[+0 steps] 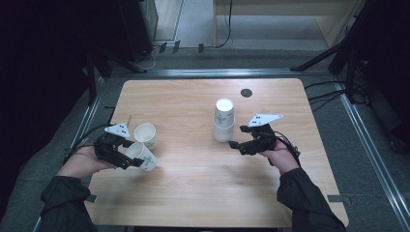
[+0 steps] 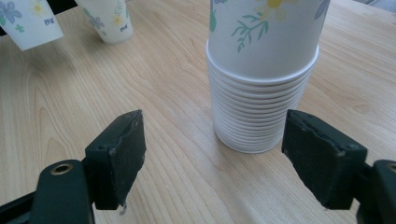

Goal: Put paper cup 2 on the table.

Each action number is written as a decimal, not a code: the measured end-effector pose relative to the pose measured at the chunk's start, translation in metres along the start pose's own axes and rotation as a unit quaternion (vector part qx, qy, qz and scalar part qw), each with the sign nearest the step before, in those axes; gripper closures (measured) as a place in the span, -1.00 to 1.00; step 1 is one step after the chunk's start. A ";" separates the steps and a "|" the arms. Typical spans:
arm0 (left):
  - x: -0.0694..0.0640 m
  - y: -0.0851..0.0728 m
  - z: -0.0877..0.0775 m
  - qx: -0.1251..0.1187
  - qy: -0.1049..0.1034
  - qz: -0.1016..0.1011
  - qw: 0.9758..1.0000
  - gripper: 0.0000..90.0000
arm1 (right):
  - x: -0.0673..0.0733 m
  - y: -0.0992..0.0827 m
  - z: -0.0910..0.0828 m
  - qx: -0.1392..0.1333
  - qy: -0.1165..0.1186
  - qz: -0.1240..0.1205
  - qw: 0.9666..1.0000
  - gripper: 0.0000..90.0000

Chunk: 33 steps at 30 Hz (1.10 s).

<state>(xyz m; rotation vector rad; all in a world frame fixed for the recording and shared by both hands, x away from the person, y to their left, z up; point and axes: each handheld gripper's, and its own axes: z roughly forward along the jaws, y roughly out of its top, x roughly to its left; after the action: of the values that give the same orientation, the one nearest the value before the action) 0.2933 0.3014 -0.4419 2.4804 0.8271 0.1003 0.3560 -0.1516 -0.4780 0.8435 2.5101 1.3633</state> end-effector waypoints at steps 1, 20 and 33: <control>0.000 -0.001 0.001 0.006 0.005 0.004 1.000 -0.47 | 0.000 0.000 0.000 0.000 -0.001 0.000 1.000 -0.51; -0.005 -0.001 0.031 0.066 0.038 0.063 0.995 -0.50 | -0.001 -0.002 0.000 0.005 -0.005 -0.002 1.000 -0.51; -0.005 -0.001 0.033 0.060 0.025 0.057 0.996 -0.58 | 0.001 -0.002 0.002 0.011 -0.003 -0.009 1.000 -0.51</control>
<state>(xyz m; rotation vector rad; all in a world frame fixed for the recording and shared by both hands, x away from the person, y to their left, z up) 0.2961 0.2839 -0.4699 2.6476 0.7311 0.1587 0.3552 -0.1501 -0.4804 0.8253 2.5267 1.3275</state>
